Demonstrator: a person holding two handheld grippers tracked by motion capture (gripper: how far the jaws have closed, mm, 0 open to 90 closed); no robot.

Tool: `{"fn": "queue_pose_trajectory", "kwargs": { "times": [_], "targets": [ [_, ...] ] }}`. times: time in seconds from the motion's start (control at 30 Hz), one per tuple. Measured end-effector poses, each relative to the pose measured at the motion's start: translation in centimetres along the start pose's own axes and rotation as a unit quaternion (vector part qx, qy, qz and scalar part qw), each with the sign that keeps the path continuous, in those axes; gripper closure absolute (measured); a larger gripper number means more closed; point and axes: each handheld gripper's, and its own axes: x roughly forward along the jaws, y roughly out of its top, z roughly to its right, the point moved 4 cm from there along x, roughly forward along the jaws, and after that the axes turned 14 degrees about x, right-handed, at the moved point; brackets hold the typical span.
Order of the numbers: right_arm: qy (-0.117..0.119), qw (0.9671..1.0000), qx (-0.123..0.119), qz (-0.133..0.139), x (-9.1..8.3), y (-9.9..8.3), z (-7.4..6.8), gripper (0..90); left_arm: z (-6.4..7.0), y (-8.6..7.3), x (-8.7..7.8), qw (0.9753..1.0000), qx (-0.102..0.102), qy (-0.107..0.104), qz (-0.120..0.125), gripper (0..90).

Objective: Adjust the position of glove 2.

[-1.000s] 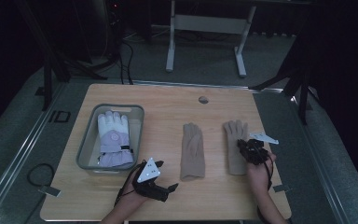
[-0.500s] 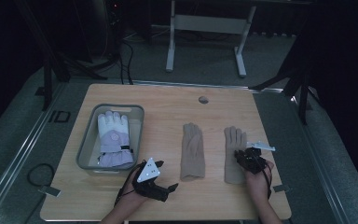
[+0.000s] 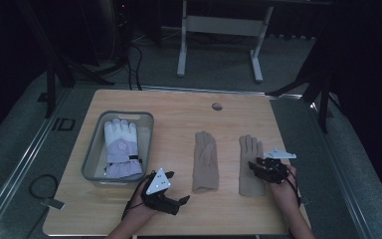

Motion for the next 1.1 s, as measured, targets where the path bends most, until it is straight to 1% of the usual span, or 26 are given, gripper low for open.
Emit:
{"fn": "queue_pose_trajectory", "kwargs": {
  "times": [0.03, 0.1, 0.17, 0.2, 0.27, 0.3, 0.33, 0.37, 0.43, 0.47, 0.5, 0.53, 0.63, 0.77, 0.87, 0.97, 1.1],
  "targets": [
    [-0.003, 1.0, 0.0, 0.0, 0.0, -0.1, 0.1, 55.1, 0.0, 0.0, 0.0, 1.0, 0.001, 0.001, -0.001, 4.0],
    [-0.002, 1.0, 0.001, -0.008, 0.3, -0.4, 0.2, 53.1, 0.0, 0.0, 0.0, 1.0, 0.001, -0.001, 0.001, 4.0],
    [-0.005, 0.9999, 0.0, -0.013, 0.6, -0.9, 0.3, 54.0, 0.0, 0.0, 0.0, 1.0, 0.001, 0.0, 0.0, 4.0],
    [-0.004, 0.9999, -0.001, -0.01, 0.8, -1.1, 0.3, 56.1, 0.0, 0.0, 0.0, 1.0, 0.002, 0.0, 0.0, 4.0],
    [-0.007, 1.0, 0.004, -0.003, 0.7, -1.3, 0.2, 65.1, 0.0, 0.0, 0.0, 1.0, 0.001, 0.0, 0.0, 4.0],
    [-0.007, 1.0, 0.004, -0.003, 0.7, -1.3, 0.2, 65.1, 0.0, 0.0, 0.0, 1.0, 0.001, 0.0, 0.0, 4.0],
    [-0.009, 0.9999, 0.013, -0.005, 0.7, -1.3, 0.2, 70.6, 0.0, -0.1, 0.0, 1.0, 0.001, -0.001, -0.001, 4.0],
    [-0.017, 0.9995, 0.026, -0.004, 0.7, -1.2, 0.1, 76.8, 0.1, -0.1, 0.1, 1.0, 0.002, -0.002, -0.001, 4.0],
    [-0.027, 0.9988, 0.04, 0.001, 0.8, -1.1, -0.1, 80.9, 0.2, 0.0, 0.1, 1.0, 0.004, -0.003, -0.001, 4.0],
    [-0.034, 0.9985, 0.043, 0.003, 0.8, -1.1, -0.2, 82.3, 0.2, 0.0, 0.1, 1.0, 0.005, -0.003, -0.001, 4.0],
    [-0.041, 0.9983, 0.041, 0.004, 0.8, -1.1, -0.3, 83.3, 0.2, 0.0, 0.1, 1.0, 0.006, -0.002, 0.0, 4.0],
    [-0.048, 0.9981, 0.039, 0.007, 0.8, -1.0, -0.5, 83.9, 0.2, 0.0, 0.1, 1.0, 0.005, -0.003, -0.001, 4.0],
    [-0.051, 0.9972, 0.052, 0.018, 0.6, -0.4, -0.9, 84.2, 0.1, 0.0, 0.1, 1.0, 0.004, -0.002, 0.0, 4.0],
    [-0.049, 0.9958, 0.068, 0.035, -0.1, 0.9, -1.5, 84.2, 0.1, 0.0, 0.0, 1.0, 0.004, 0.0, 0.0, 4.0],
    [-0.047, 0.9941, 0.084, 0.051, -0.7, 2.0, -1.9, 84.2, 0.1, 0.0, 0.0, 1.0, 0.003, 0.0, 0.0, 4.0],
    [-0.045, 0.9934, 0.089, 0.057, -1.1, 2.8, -2.5, 84.2, 0.1, 0.0, -0.1, 1.0, 0.003, 0.0, 0.001, 4.0],
    [-0.043, 0.9929, 0.088, 0.068, -1.6, 3.9, -3.6, 84.2, 0.0, 0.0, -0.1, 1.0, 0.003, 0.001, 0.001, 4.0]
  ]
}}
